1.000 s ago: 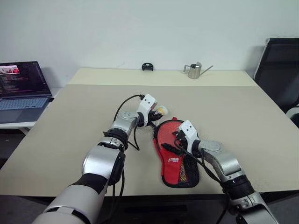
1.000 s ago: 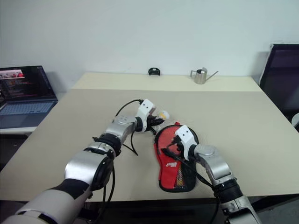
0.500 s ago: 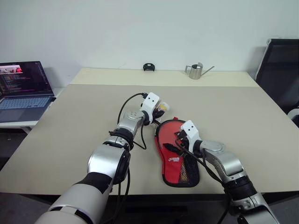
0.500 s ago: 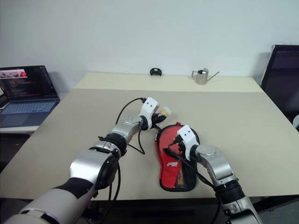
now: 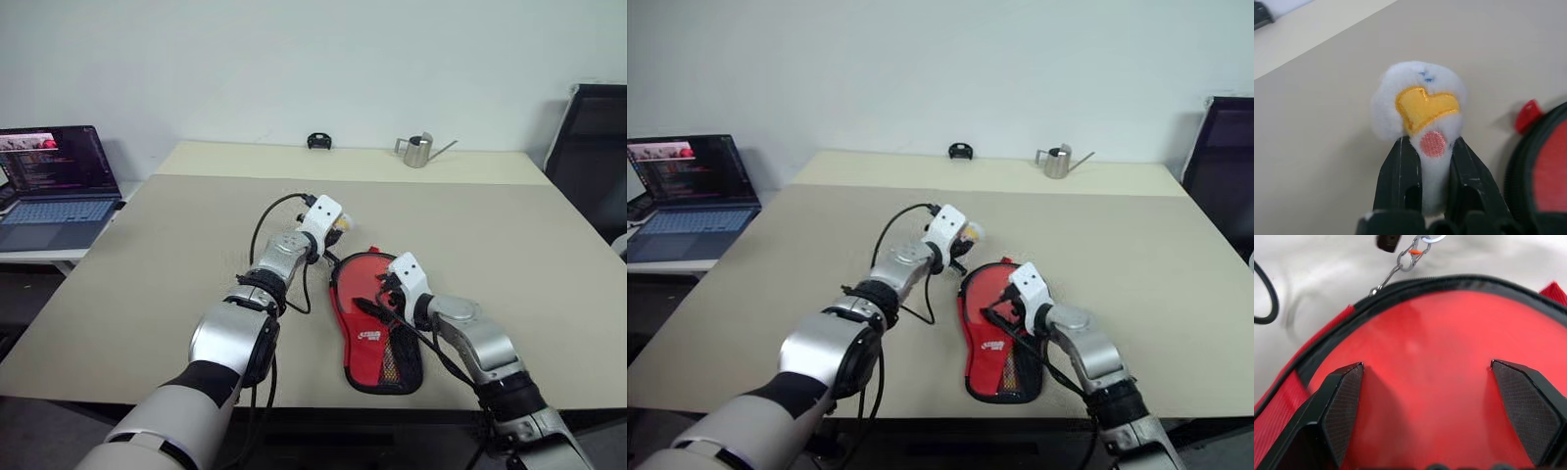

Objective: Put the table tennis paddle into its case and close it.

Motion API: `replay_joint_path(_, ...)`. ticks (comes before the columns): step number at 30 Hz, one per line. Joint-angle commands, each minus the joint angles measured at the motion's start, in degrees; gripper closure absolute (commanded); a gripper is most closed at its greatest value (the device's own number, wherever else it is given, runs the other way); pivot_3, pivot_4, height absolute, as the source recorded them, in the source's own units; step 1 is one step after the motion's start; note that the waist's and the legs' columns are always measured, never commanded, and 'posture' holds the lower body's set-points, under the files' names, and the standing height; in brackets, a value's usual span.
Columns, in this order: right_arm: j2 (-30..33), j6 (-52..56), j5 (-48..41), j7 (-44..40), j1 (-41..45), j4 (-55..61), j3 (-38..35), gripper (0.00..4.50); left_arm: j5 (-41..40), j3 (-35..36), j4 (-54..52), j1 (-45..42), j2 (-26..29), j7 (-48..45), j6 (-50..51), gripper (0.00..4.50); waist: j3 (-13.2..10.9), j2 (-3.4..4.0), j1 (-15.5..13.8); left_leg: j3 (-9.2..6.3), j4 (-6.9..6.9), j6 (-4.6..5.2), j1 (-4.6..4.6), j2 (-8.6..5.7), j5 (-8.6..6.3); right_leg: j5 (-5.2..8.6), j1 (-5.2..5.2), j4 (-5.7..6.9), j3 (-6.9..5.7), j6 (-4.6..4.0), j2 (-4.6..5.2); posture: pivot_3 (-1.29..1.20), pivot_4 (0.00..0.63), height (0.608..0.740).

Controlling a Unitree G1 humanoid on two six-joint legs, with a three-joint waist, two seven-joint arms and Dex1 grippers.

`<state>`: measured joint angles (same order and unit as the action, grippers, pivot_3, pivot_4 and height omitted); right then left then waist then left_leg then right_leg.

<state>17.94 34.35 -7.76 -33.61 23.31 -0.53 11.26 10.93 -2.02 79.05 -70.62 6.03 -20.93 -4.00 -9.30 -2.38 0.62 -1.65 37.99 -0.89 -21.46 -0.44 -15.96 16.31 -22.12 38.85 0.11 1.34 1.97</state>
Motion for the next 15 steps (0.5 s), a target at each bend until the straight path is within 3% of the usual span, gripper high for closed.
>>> replay_joint_path(1,1.4,8.7,0.5,0.4,-5.7,-1.3,2.3,0.0,1.2,0.1,-1.1,-4.1,-1.5,4.0,-2.6,4.26,0.0,0.0,-0.2,-0.01,-0.01,0.0,-0.01,0.0,0.0,0.0,-0.02,0.0,-0.01,0.0,0.0,0.0,0.15,0.74)
replay_joint_path(15,-0.2,15.5,-1.2,4.8,-11.3,9.6,0.8,0.0,5.3,-0.6,-0.6,-8.6,-6.3,11.2,-5.0,4.26,0.0,0.01,-0.5,-0.37,0.0,-0.01,-0.27,-0.03,0.0,0.03,-0.04,-0.18,-0.67,0.04,0.02,0.0,0.15,0.74)
